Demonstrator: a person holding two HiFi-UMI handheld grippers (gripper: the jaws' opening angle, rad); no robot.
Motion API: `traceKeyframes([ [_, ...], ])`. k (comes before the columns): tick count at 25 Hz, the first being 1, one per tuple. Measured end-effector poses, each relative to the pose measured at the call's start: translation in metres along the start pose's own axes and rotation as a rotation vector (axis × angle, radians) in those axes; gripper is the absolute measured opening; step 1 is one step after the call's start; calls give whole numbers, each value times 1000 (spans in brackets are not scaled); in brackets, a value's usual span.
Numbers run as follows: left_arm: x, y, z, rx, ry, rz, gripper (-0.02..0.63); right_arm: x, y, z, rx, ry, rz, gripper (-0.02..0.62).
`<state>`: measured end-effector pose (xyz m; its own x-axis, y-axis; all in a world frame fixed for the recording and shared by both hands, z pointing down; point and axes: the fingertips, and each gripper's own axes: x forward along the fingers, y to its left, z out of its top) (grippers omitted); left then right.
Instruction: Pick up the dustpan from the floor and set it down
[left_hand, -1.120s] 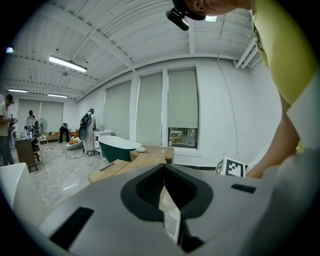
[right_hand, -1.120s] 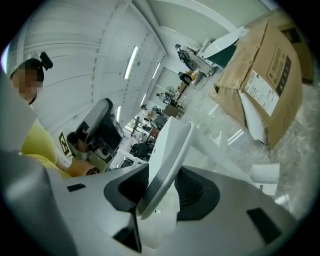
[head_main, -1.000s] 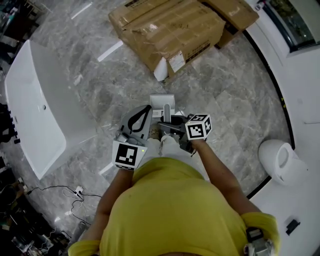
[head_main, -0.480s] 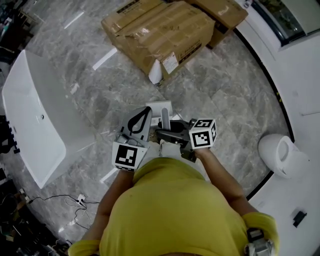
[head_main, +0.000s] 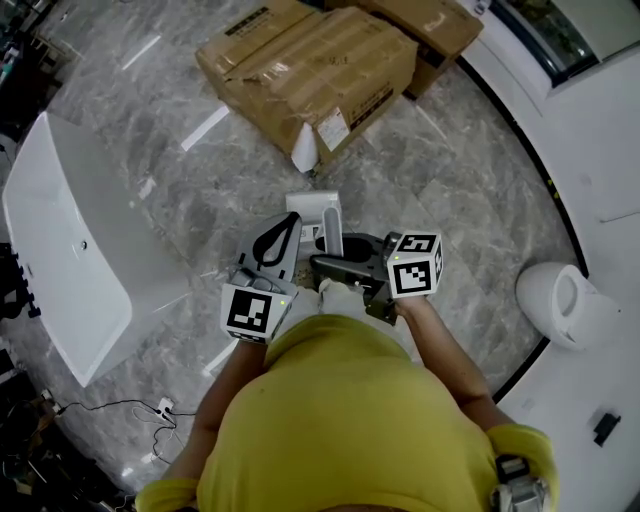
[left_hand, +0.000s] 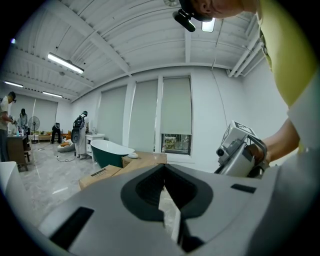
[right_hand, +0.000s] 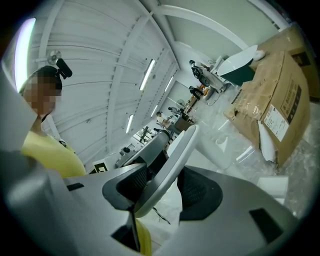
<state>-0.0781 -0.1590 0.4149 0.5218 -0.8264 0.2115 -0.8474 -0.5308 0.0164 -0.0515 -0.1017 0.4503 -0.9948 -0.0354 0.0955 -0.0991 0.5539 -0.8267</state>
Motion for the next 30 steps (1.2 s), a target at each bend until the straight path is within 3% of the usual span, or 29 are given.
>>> traceKeyframes([
  [11,-2,1,9,-4,-15,21,3,-5,14,22,-64,3,4,198],
  [30,-6,-2,13,-9,-28,21,3,-14,14,29,-53,-28,-16,201],
])
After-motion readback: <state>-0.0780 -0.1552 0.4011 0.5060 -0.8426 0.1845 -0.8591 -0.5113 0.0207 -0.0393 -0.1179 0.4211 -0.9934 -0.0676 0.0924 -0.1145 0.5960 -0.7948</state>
